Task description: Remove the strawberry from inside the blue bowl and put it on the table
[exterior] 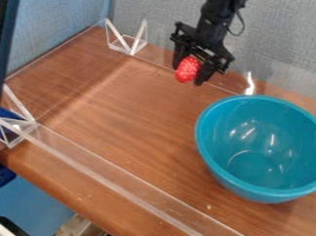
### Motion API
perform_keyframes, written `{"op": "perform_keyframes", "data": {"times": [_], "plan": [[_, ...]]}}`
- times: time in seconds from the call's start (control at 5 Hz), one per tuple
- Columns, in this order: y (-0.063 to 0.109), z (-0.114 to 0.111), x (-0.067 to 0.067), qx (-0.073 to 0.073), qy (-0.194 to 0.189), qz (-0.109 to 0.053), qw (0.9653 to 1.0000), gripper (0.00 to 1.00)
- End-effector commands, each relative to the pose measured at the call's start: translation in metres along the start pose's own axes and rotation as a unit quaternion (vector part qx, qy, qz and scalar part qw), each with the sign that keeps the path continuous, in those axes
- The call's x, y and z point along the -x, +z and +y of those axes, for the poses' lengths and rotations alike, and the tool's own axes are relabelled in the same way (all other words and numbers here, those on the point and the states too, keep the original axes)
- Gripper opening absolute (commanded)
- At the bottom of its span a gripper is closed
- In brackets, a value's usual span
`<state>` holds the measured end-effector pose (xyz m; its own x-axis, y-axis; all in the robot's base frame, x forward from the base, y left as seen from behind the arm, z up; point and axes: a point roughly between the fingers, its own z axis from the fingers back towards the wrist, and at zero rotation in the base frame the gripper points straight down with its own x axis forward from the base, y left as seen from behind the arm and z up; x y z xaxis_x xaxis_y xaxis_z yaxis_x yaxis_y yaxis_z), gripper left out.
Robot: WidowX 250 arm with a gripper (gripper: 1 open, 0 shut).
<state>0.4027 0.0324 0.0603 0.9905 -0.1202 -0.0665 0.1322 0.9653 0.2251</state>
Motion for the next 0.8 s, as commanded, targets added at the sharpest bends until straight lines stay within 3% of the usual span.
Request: {"op": "perform_keyframes", "data": {"times": [0.0, 0.2, 0.6], "plan": [[0.014, 0.022, -0.008, -0.007, 0.017, -0.024, 0.9996, 0.00], [-0.002, 0.031, -0.014, -0.008, 0.020, -0.010, 0.9997, 0.00], [-0.012, 0.037, -0.013, -0.005, 0.025, -0.004, 0.9997, 0.00]]}}
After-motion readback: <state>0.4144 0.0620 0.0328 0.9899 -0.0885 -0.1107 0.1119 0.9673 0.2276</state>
